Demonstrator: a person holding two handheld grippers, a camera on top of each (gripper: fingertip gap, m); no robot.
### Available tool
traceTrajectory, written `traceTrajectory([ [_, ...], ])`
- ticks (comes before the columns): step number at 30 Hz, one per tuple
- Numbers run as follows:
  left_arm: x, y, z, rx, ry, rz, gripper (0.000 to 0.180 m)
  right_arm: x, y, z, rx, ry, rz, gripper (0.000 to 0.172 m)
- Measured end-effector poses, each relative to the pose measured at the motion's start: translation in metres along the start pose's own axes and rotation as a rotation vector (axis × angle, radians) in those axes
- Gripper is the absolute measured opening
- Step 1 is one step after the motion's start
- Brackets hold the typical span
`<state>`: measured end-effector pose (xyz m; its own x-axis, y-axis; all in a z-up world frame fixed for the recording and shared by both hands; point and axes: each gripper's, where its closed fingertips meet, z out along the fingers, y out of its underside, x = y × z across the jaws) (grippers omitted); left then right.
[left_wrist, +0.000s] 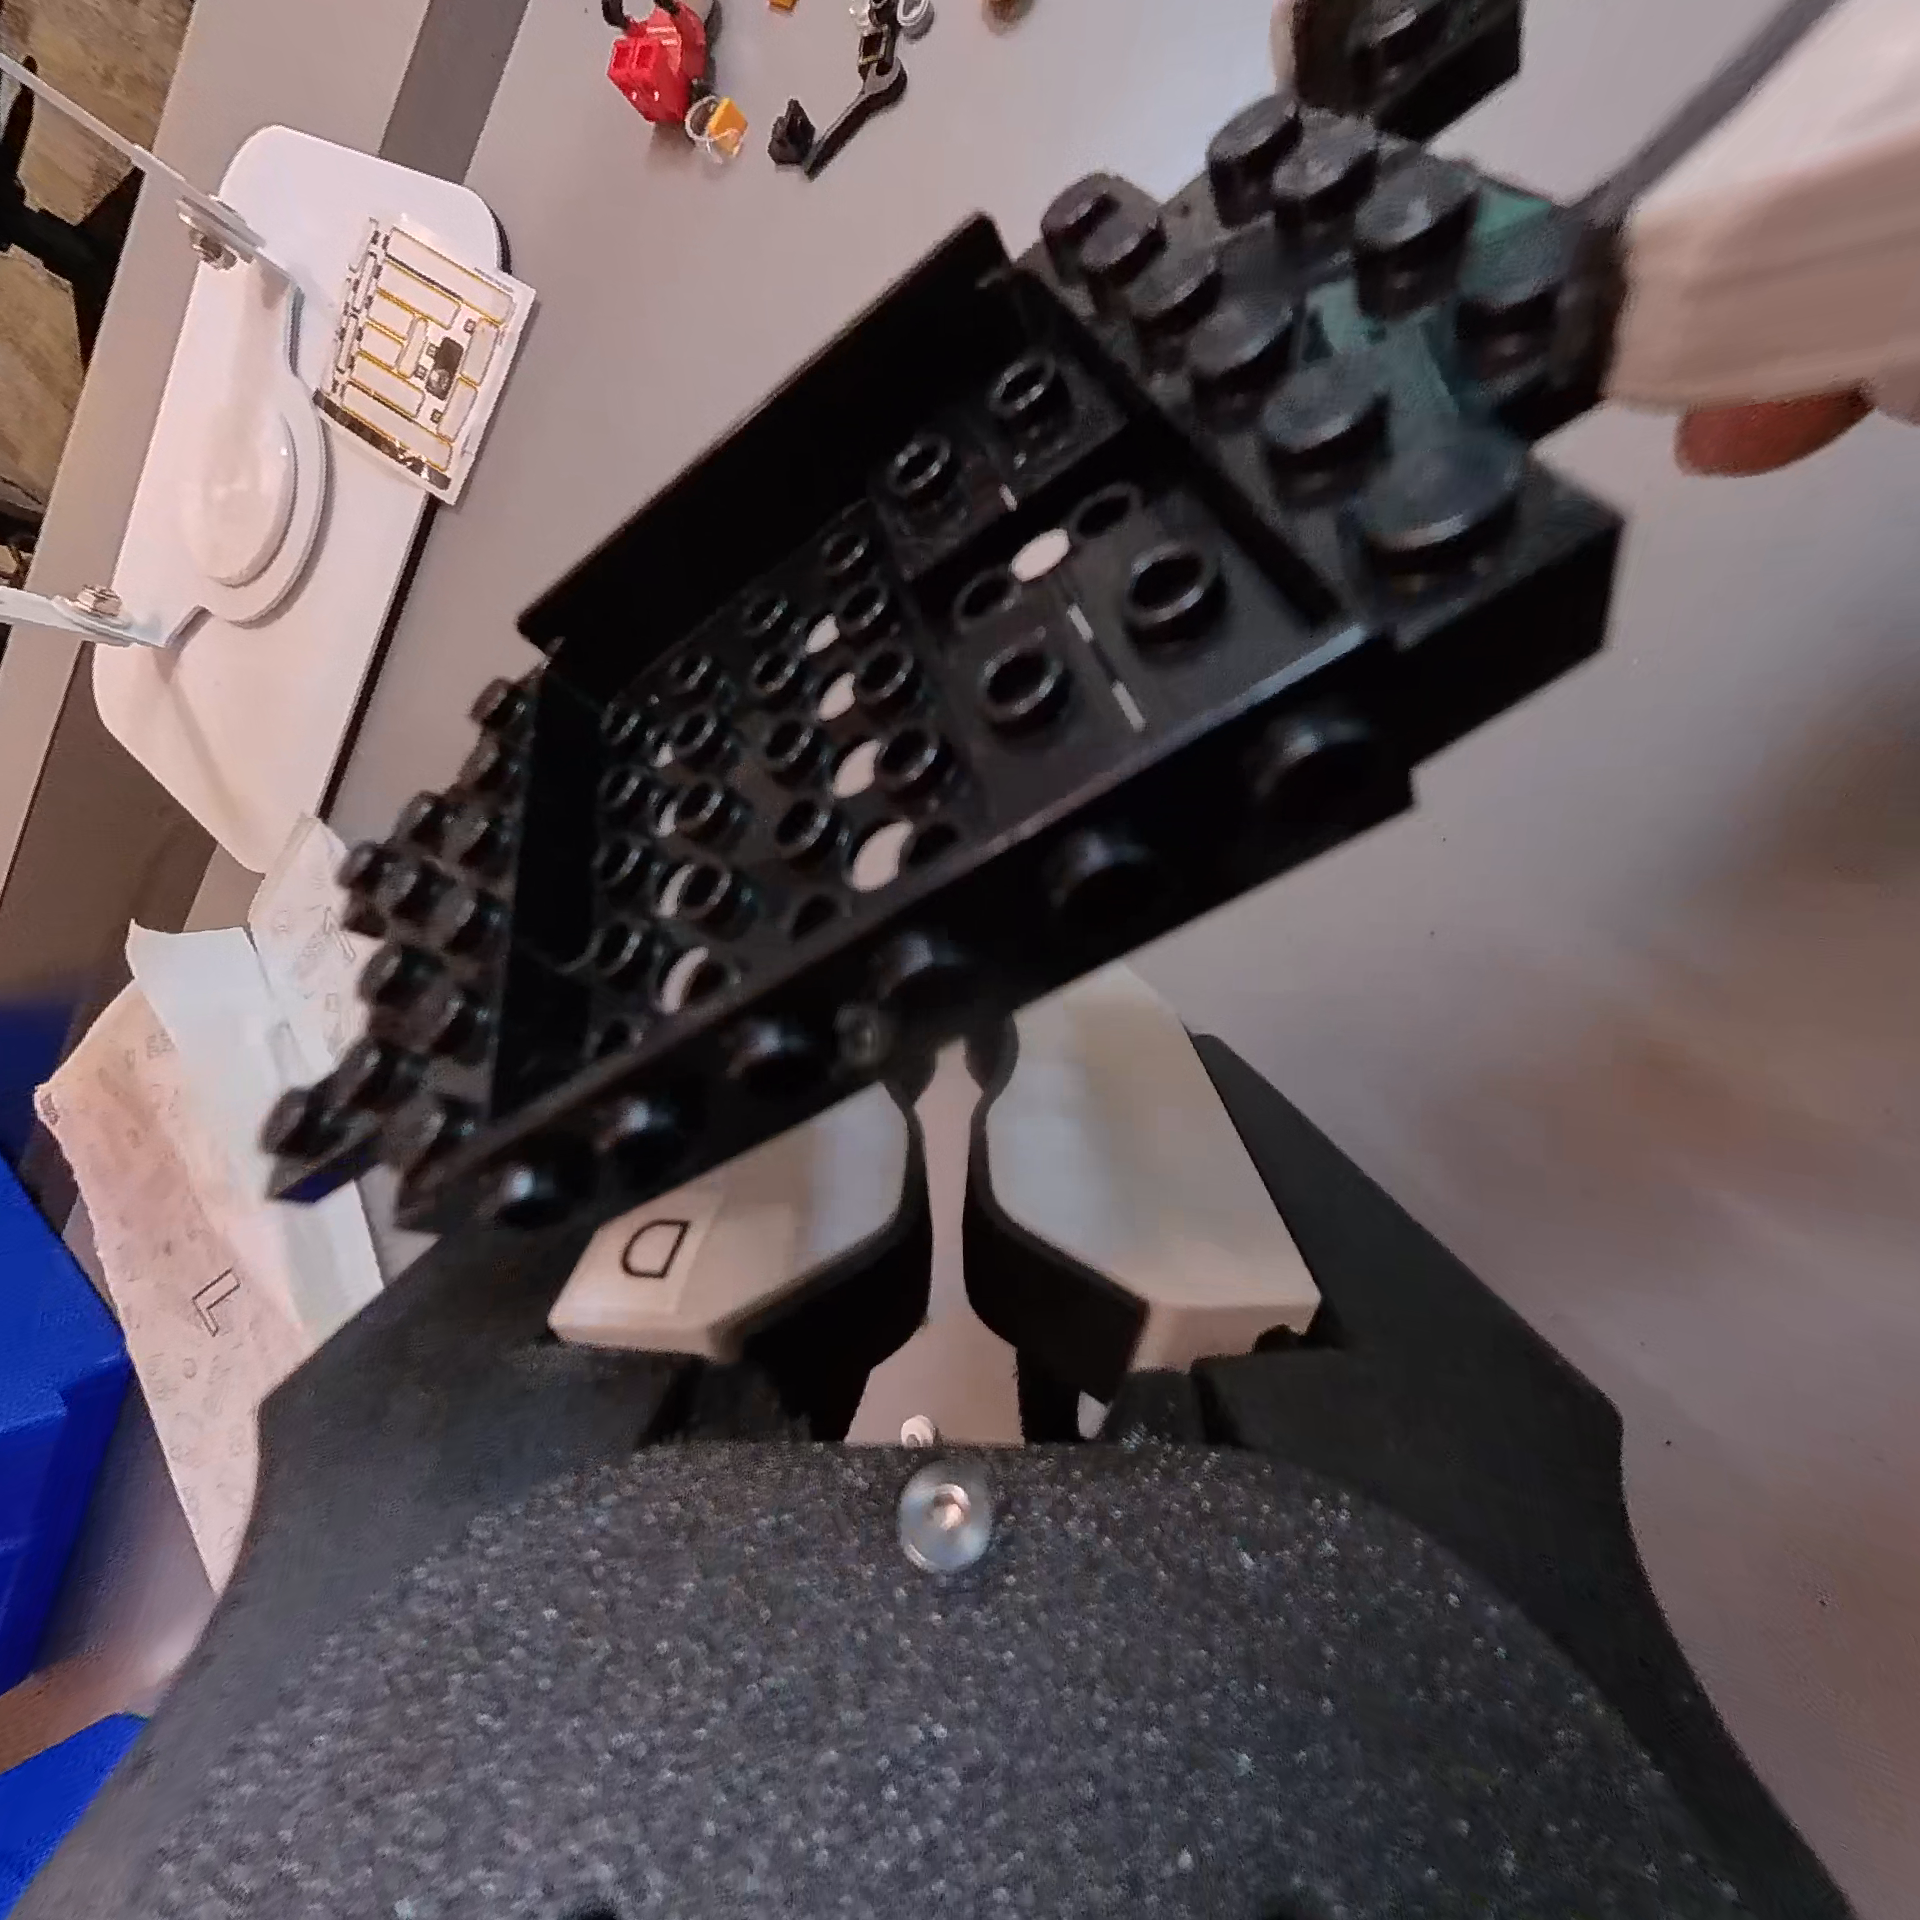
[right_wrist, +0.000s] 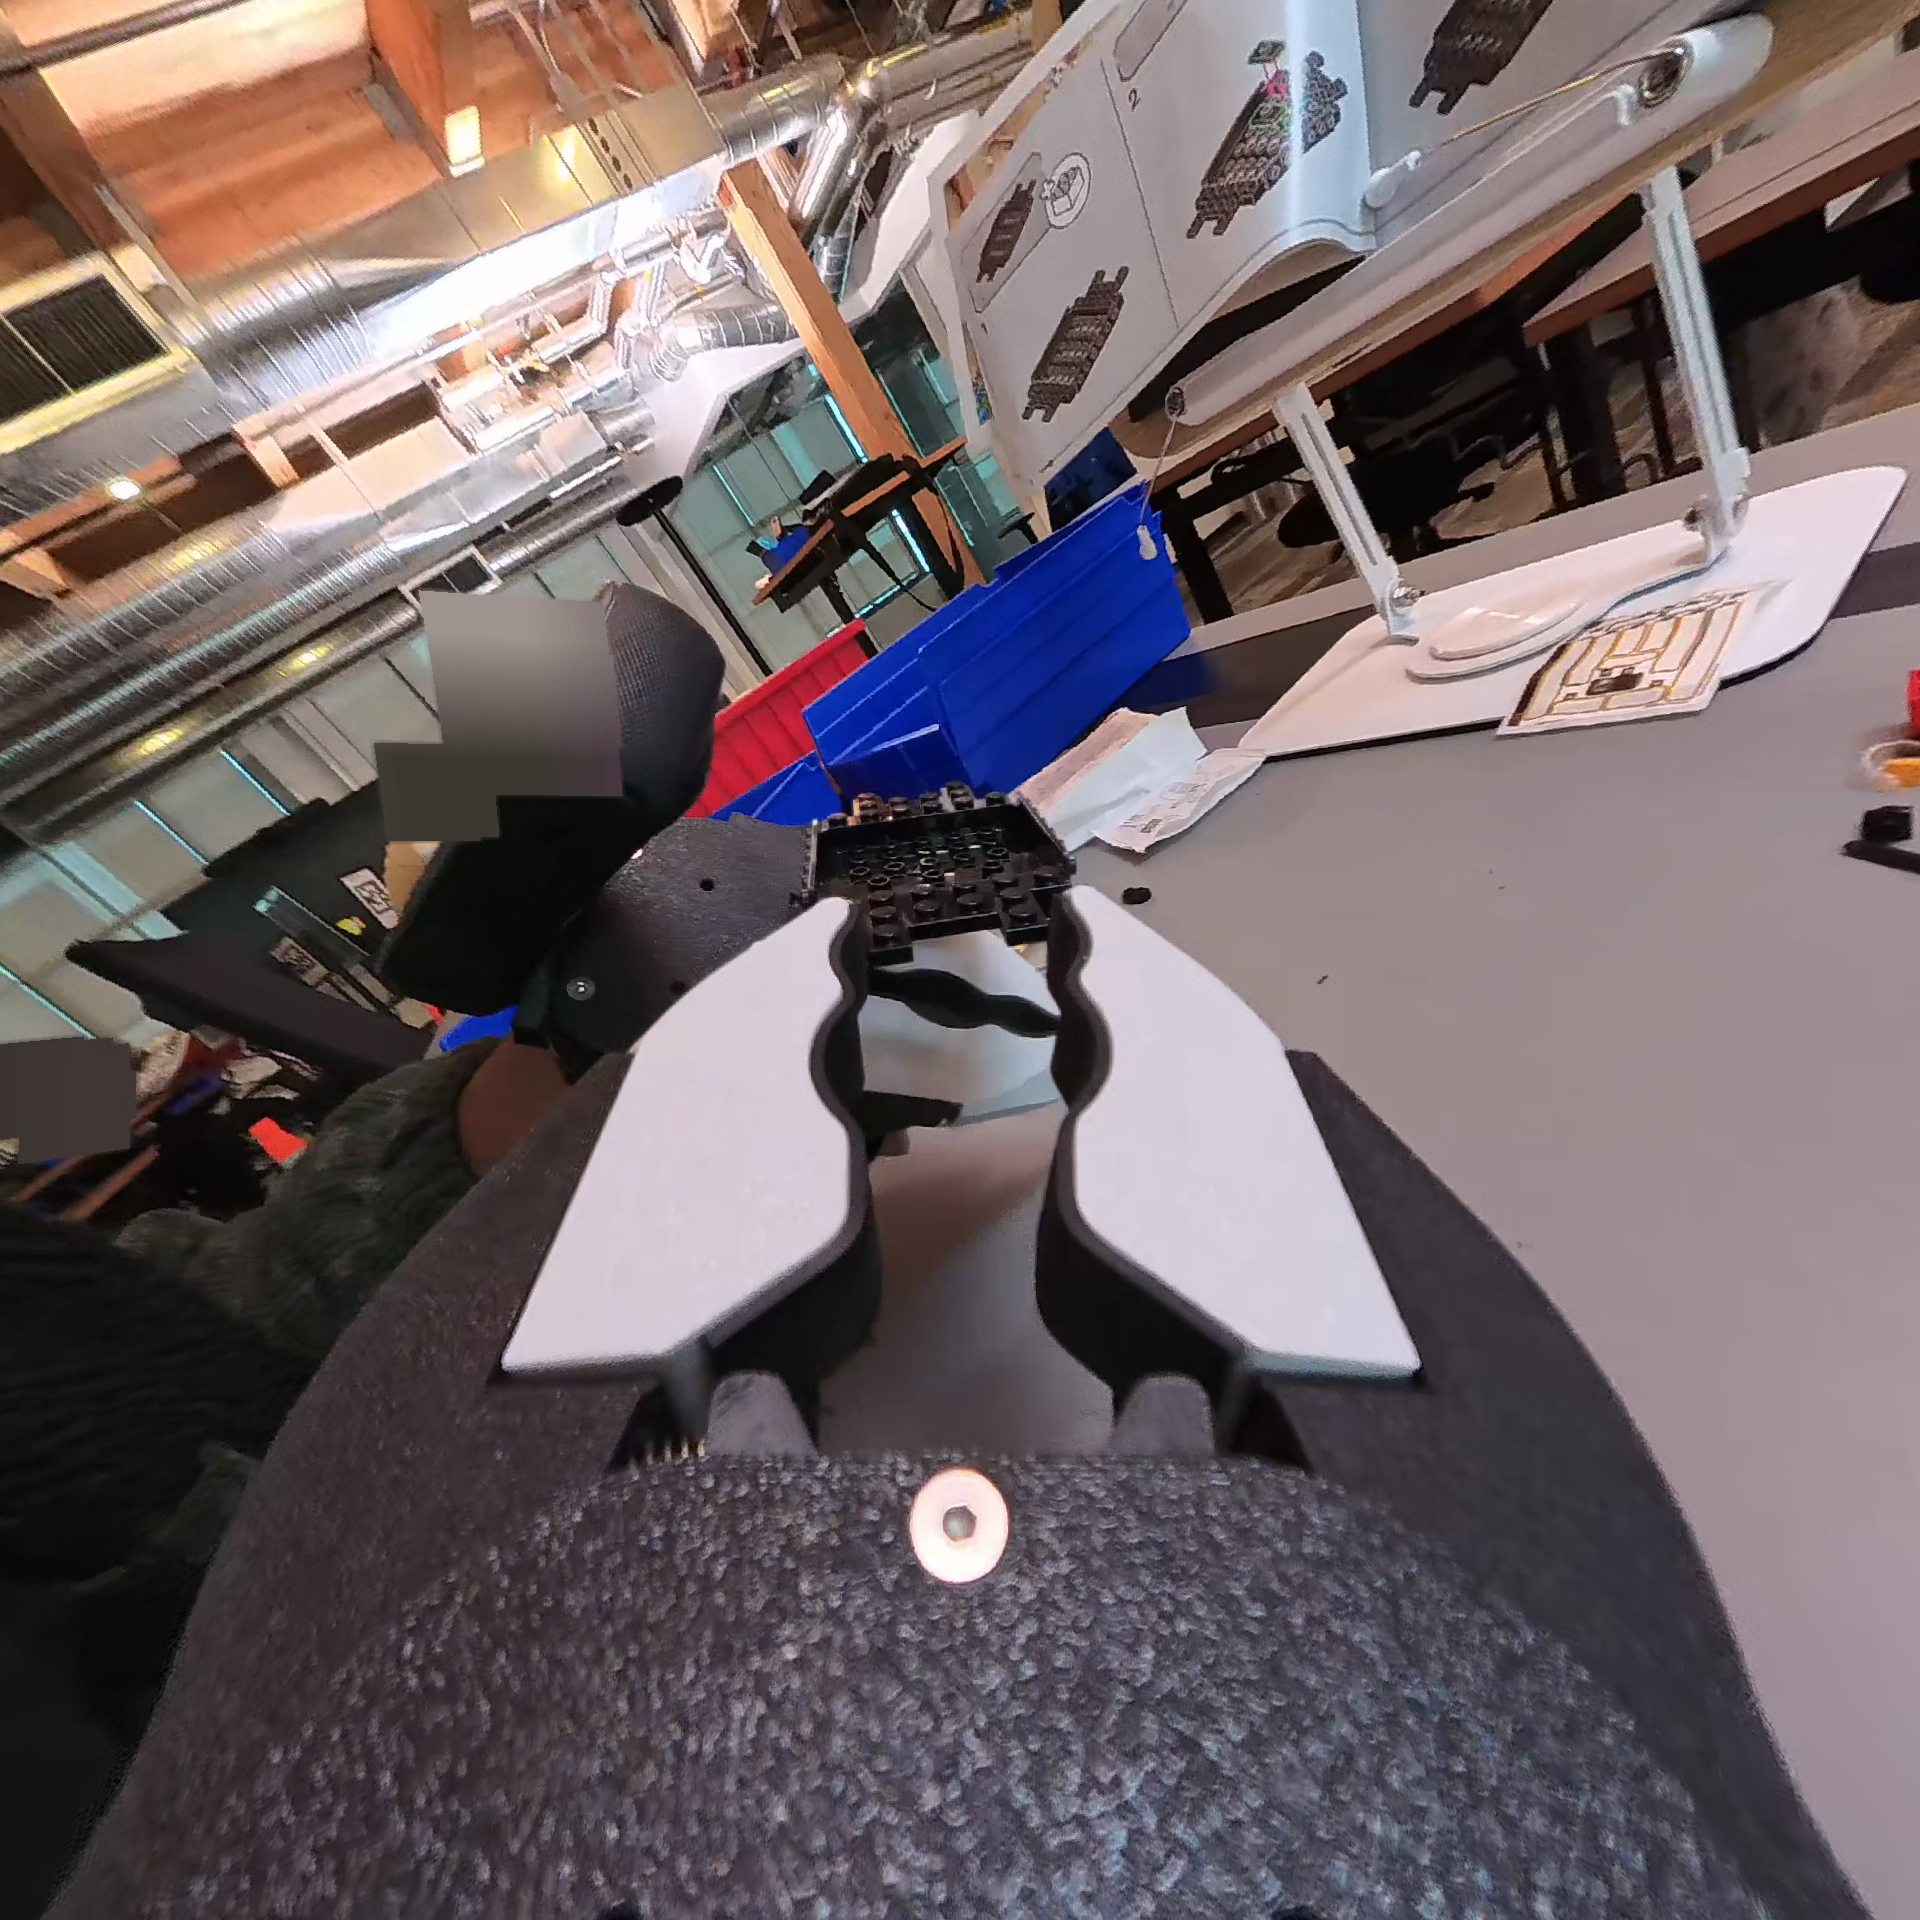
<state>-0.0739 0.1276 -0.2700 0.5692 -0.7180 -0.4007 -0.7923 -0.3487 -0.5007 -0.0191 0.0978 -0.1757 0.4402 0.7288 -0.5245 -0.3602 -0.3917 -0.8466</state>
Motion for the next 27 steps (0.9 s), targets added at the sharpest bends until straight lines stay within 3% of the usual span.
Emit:
traceTrajectory([
  [1, 0.0001, 0.0002, -0.0003, 0.001, 0.0, 0.0, 0.0, 0.0007, 0.0004, 0.0001, -0.003, 0.007, -0.014, 0.033],
  [19, 0.0016, 0.0025, -0.0041, 0.02, 0.012, -0.008, 0.0, 0.0003, 0.0051, 0.0027, -0.054, 0.078, -0.278, 0.033],
  [27, 0.0038, 0.0017, -0.0046, 0.025, 0.017, 0.003, 0.0, 0.0049, 0.0047, 0.0027, -0.062, 0.085, -0.309, 0.033],
])
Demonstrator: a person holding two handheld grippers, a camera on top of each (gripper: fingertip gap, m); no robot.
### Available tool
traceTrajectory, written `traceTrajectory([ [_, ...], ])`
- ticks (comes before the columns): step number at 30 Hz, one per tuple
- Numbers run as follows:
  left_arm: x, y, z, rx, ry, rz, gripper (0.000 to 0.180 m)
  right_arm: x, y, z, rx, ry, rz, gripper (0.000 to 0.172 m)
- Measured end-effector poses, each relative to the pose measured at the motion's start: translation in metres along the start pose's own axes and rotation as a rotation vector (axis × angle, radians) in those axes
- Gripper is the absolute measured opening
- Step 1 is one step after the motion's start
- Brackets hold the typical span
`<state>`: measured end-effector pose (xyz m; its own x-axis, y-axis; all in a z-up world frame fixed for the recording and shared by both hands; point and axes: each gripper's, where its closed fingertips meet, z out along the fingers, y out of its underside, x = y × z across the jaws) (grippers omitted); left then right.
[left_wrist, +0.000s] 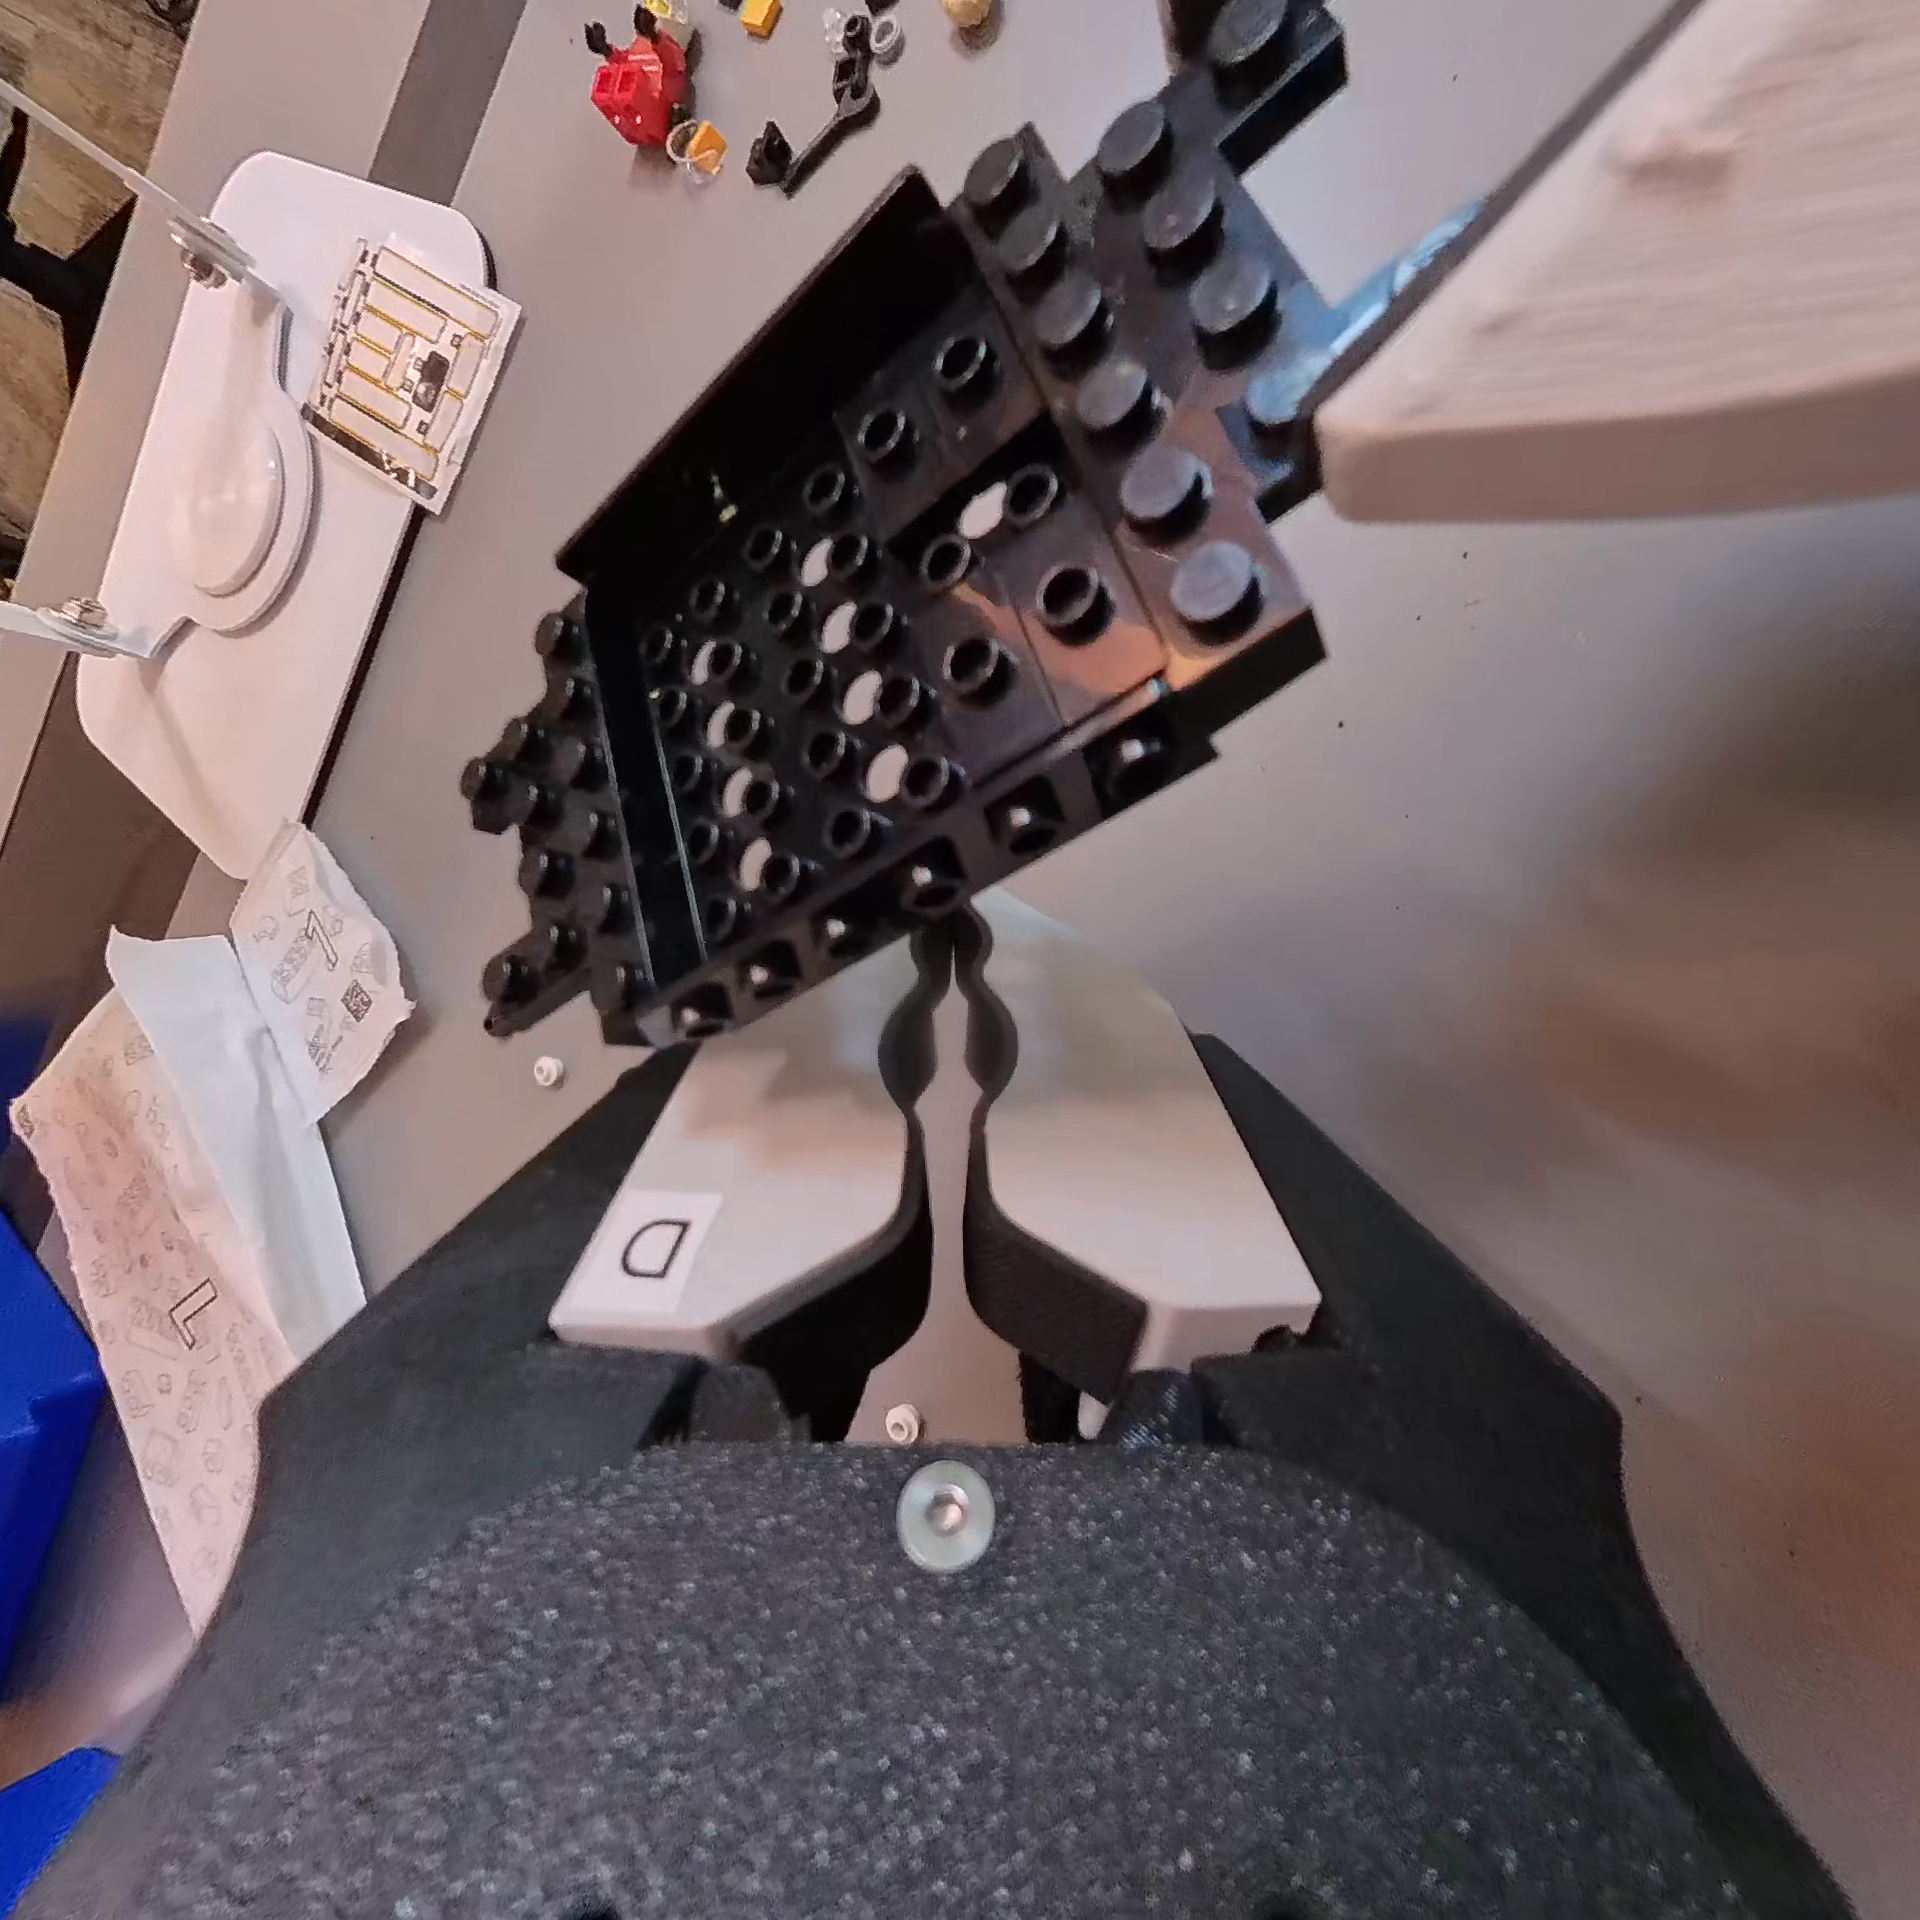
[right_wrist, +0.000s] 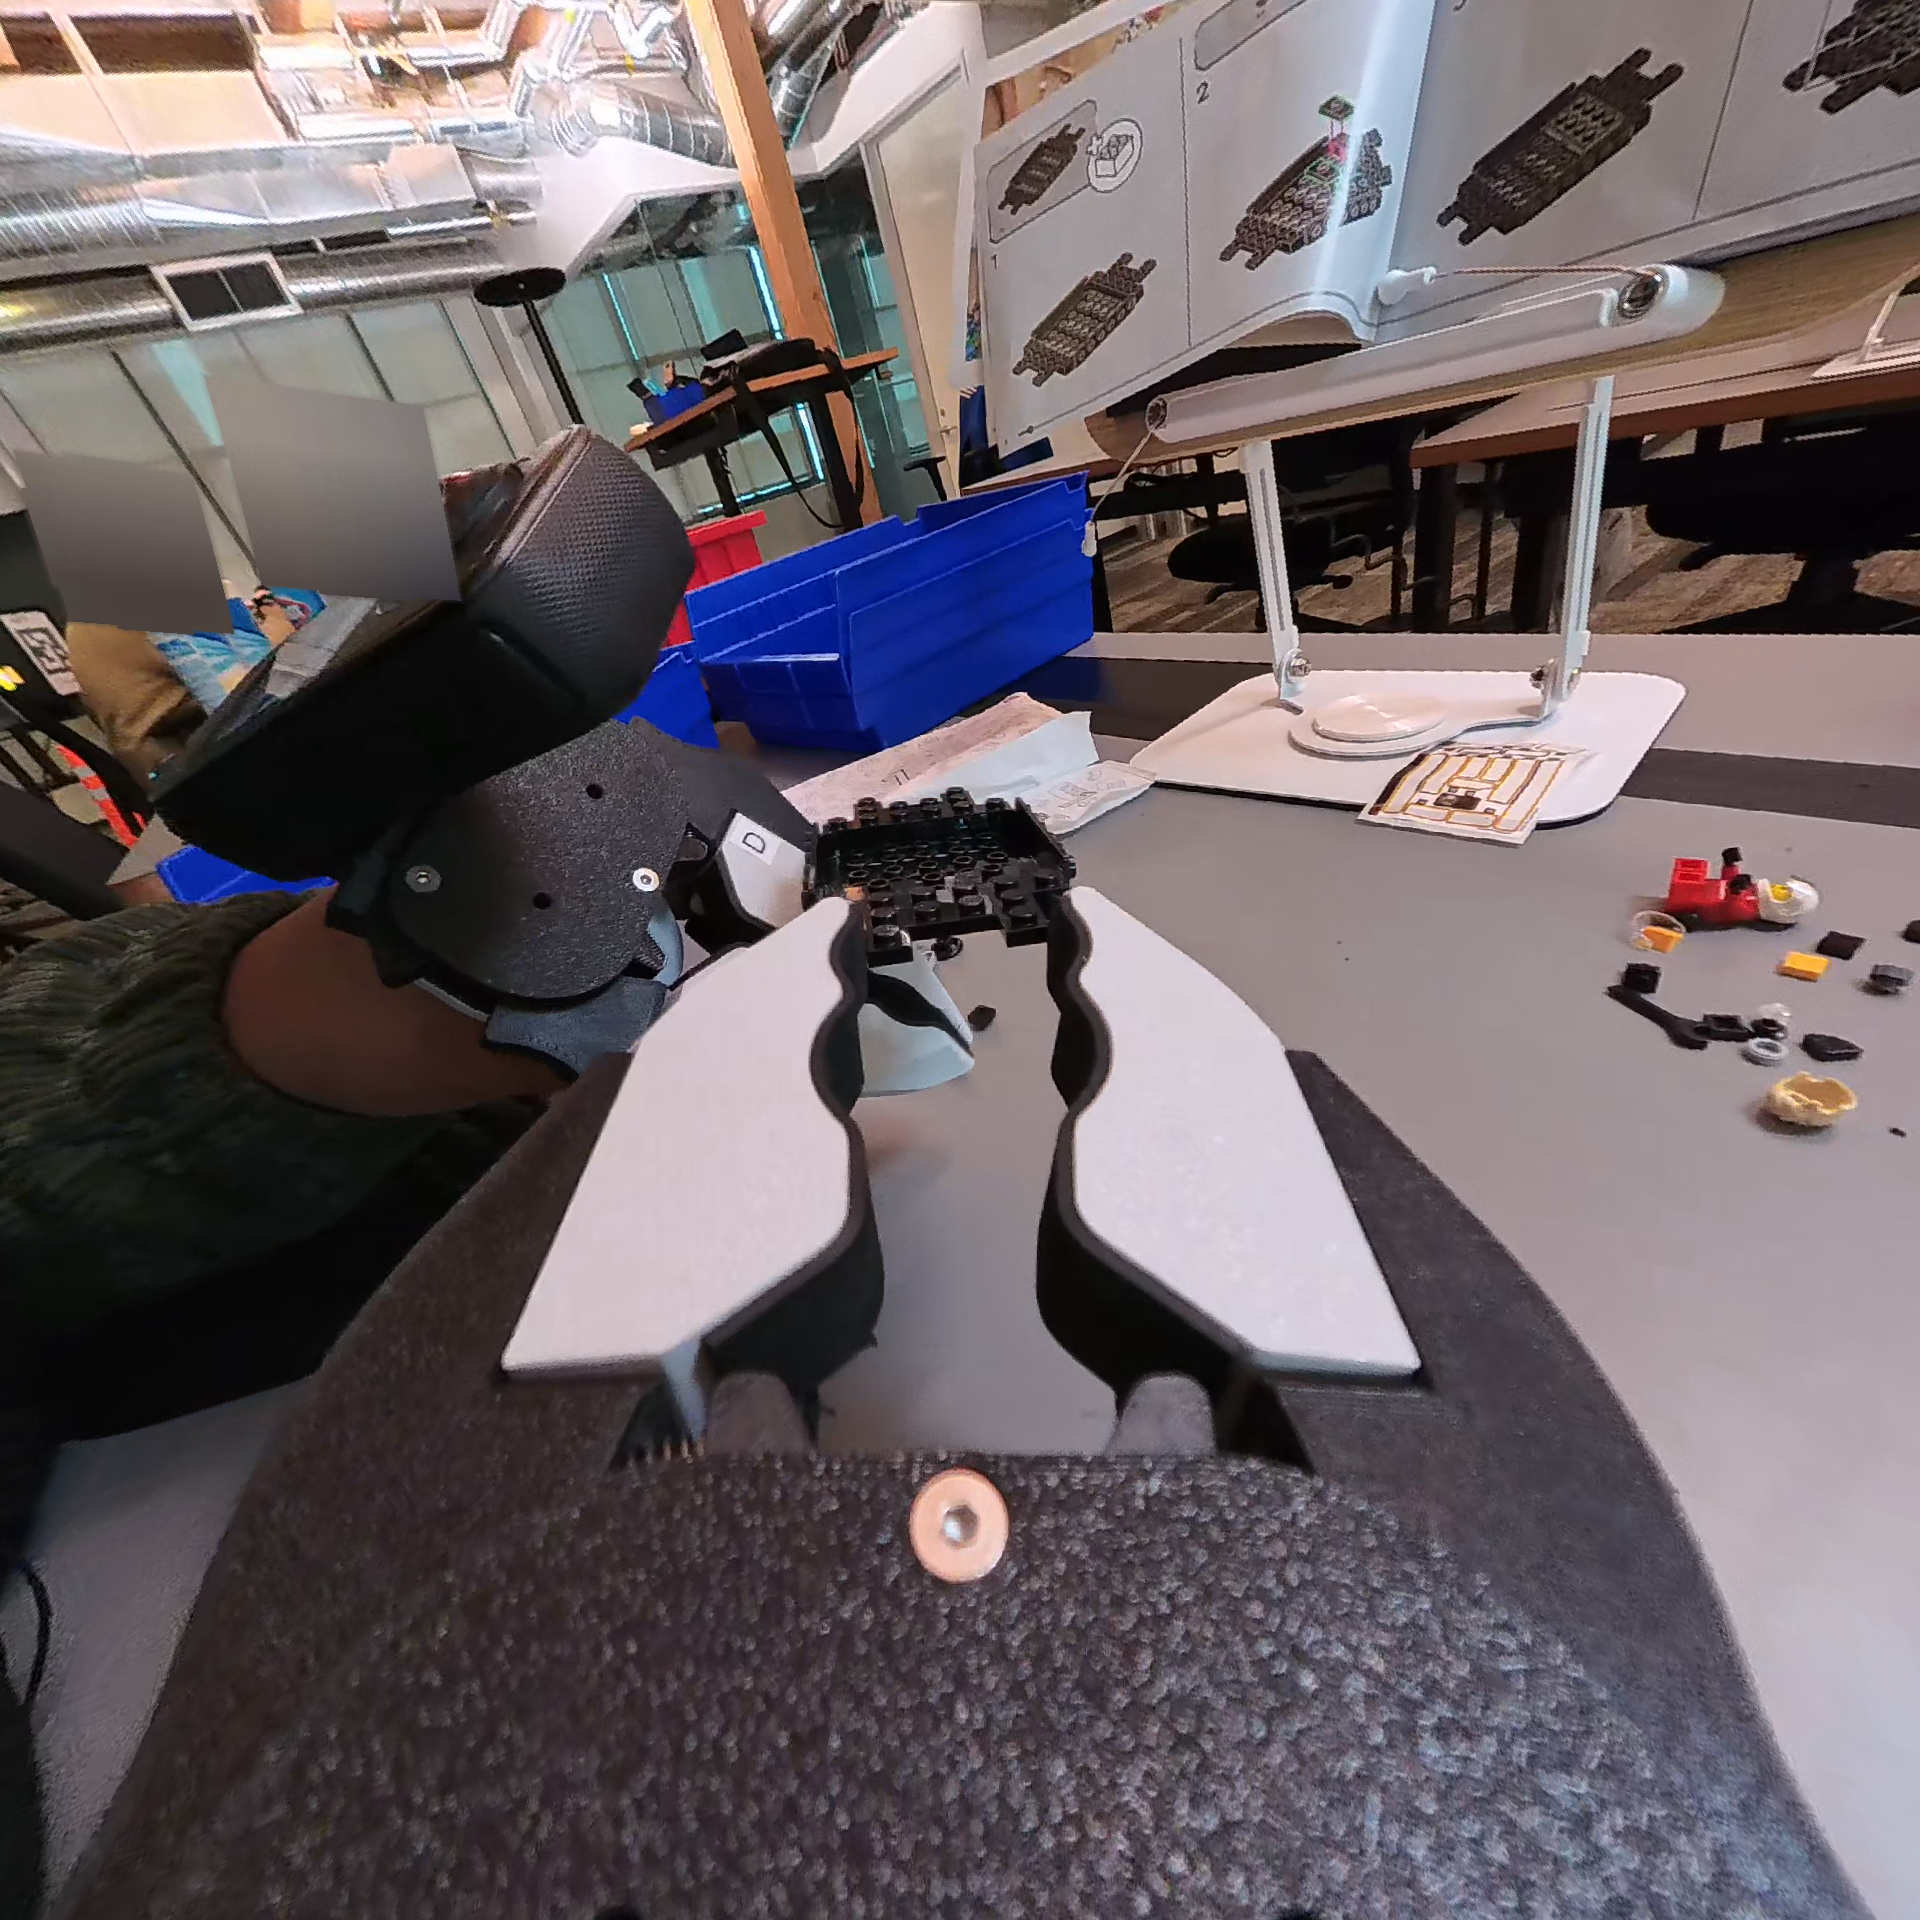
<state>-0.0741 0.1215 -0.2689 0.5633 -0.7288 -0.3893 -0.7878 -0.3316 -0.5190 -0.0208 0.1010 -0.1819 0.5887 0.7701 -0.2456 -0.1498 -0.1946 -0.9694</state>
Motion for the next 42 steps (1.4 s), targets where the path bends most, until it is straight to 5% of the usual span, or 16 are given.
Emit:
traceTrajectory([
  [42, 0.0012, 0.0025, -0.0015, 0.006, 0.005, -0.001, 0.0, 0.0071, -0.0028, -0.0015, 0.0, 0.033, -0.092, 0.033],
])
